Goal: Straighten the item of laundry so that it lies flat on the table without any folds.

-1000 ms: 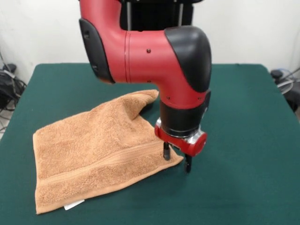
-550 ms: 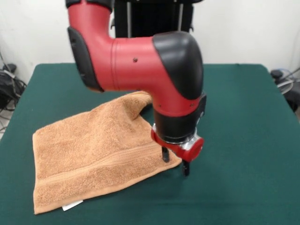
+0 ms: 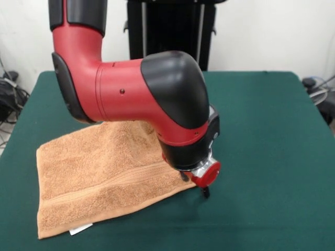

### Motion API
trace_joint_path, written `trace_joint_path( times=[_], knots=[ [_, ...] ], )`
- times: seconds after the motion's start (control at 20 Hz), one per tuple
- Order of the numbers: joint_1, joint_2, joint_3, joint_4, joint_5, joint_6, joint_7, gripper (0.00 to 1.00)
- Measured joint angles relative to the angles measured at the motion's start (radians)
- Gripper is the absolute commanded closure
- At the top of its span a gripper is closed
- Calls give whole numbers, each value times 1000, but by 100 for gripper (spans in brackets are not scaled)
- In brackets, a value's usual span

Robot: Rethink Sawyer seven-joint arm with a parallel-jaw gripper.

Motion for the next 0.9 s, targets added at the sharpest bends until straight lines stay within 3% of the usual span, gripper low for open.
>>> trace_joint_path(
  times=[0.15, 0.2, 0.9],
  knots=[
    [3, 6, 2, -15, -8, 22, 0, 0],
    [2, 6, 1, -23, -29, 50, 0, 100],
    [4, 10, 5, -39, -49, 77, 0, 100]
  ],
)
